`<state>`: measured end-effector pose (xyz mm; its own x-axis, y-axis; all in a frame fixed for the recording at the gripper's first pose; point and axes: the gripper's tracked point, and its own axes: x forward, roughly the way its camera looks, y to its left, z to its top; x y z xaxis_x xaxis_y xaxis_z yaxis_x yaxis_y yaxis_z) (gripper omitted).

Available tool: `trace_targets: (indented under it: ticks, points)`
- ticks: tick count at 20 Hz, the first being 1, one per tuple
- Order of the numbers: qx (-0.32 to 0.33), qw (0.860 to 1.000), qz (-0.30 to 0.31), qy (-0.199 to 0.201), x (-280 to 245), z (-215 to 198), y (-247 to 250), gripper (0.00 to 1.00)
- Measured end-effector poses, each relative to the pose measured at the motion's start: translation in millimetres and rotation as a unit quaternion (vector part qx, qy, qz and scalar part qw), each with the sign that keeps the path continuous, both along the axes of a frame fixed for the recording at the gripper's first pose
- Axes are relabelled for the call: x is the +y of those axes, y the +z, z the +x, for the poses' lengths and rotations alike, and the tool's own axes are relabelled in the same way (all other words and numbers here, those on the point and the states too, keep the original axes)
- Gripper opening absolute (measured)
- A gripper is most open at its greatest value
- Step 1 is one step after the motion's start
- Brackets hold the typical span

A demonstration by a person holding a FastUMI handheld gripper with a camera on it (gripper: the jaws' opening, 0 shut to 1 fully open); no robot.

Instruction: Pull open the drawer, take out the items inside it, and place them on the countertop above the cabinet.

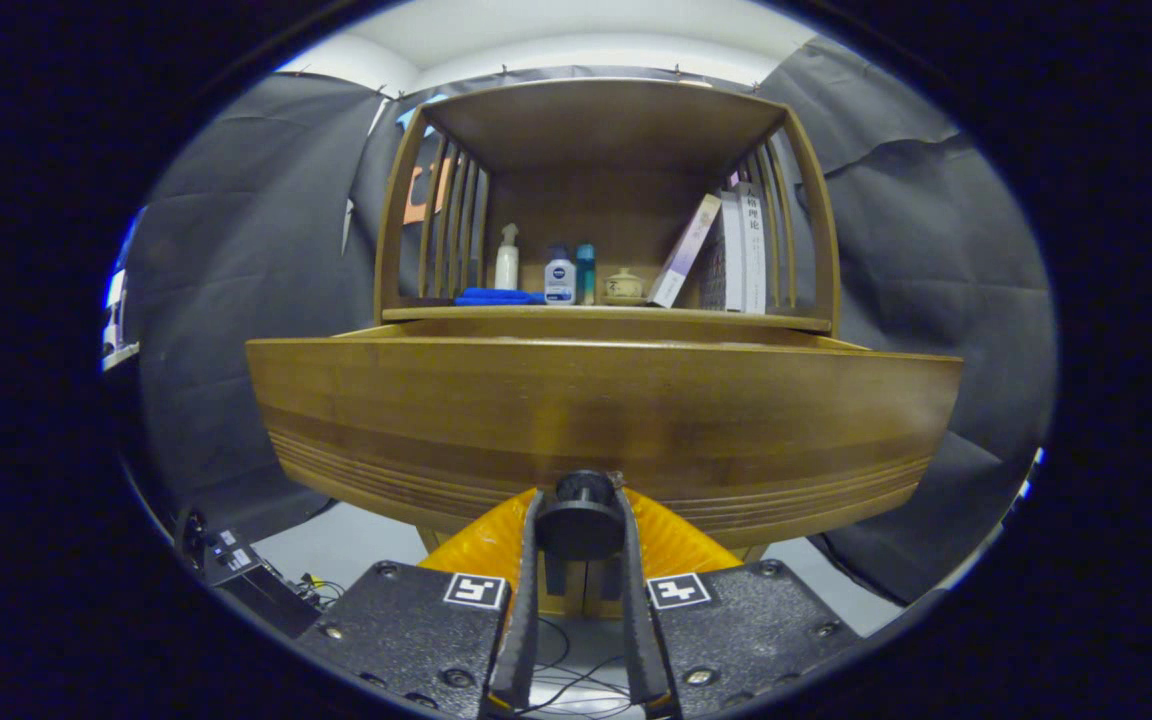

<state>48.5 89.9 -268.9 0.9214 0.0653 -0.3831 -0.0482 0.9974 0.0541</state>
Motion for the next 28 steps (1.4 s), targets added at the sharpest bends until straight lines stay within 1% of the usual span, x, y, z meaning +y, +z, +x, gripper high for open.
trace_targets:
  ticks: [1,3,6,9,12,14,16,18,20,23,25,28]
  points:
    - [0.001,1.0,0.003,-0.003,0,0,0,0.38]
    - [-0.009,1.0,0.002,-0.012,-5,-1,5,0.45]
    - [-0.028,0.999,0.002,-0.025,-14,-3,17,0.71]
    - [-0.04,0.999,0.021,-0.03,-27,-14,36,0.97]
    - [-0.074,0.996,0.022,-0.034,-38,-16,78,1.0]
    - [-0.102,0.994,0.03,-0.029,-41,-15,120,1.0]
    - [-0.125,0.991,0.023,-0.04,-54,-9,159,1.0]
    - [-0.139,0.989,0.014,-0.039,-58,1,194,1.0]
    - [-0.132,0.991,0.022,-0.029,-57,16,218,1.0]
    - [-0.089,0.995,0.036,-0.03,-61,52,230,1.0]
    - [-0.038,0.998,0.035,-0.035,-65,78,222,1.0]
    - [0.054,0.998,0.035,-0.011,-55,114,200,0.99]
